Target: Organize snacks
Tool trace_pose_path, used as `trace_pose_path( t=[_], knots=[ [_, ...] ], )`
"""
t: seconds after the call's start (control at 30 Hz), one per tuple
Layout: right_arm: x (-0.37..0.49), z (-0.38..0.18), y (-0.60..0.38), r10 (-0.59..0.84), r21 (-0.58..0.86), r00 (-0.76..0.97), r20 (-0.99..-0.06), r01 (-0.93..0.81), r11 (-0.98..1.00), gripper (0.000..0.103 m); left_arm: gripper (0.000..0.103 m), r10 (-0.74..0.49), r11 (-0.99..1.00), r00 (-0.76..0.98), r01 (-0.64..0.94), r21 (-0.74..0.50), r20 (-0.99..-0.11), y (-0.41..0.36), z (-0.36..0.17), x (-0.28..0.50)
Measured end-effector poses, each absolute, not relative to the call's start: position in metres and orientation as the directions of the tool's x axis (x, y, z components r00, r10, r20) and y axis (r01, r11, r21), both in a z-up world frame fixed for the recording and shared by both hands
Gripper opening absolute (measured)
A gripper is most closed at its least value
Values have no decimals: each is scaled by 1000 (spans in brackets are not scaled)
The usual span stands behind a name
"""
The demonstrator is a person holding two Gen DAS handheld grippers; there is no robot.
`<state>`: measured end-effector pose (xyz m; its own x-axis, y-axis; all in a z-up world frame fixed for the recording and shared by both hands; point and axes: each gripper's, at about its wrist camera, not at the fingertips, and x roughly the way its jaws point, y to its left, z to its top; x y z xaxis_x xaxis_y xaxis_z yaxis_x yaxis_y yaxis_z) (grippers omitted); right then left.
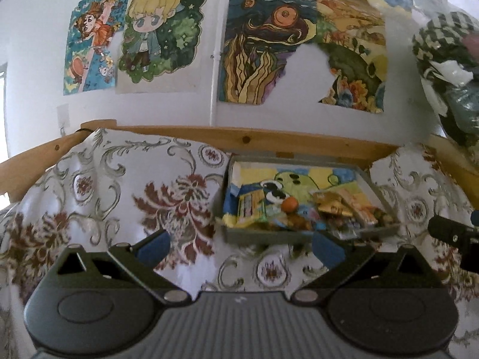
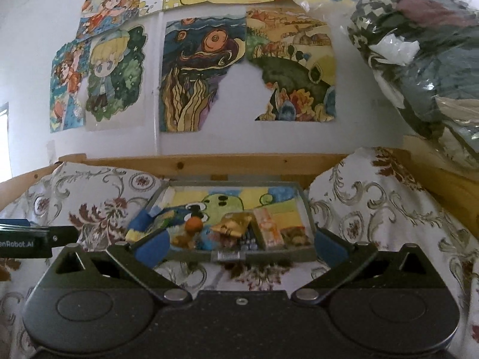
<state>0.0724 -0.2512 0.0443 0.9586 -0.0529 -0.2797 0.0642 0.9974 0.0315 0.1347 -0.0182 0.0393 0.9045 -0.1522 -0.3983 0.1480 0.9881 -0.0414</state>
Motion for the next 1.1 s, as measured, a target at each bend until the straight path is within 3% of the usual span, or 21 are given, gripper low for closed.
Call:
trace_pose_path(
  t=[1.1],
  knots=[
    [37,34,-245,-67,6,942,-327,73,997,102,103,-146,989,898,132,-62,-416,-6,27,100]
  ],
)
